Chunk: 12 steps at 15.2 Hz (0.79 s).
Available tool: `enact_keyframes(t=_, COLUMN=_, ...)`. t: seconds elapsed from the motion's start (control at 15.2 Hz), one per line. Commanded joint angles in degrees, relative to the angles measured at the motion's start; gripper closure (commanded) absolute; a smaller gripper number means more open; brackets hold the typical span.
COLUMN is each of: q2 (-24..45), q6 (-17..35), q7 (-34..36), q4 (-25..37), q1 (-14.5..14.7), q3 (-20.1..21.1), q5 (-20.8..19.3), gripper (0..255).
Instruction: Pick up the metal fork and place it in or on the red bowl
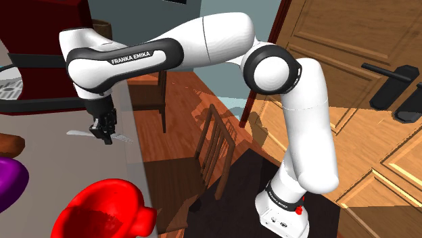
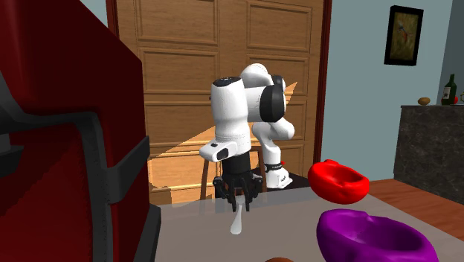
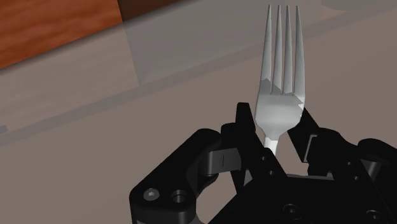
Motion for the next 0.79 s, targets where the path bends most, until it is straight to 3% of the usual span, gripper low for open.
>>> enact_keyframes(t=0.0, q2=-0.2, q6=-0.6, q7=0.0, q4=0.4, q1=0.0, q3=0.0, q5=0.0, gripper=255)
enact_keyframes(t=0.73, q2=-1.5, q6=-8.4, q7=0.1, q4=6.8, q1=0.2, q3=0.3, q5=0.3, gripper=255)
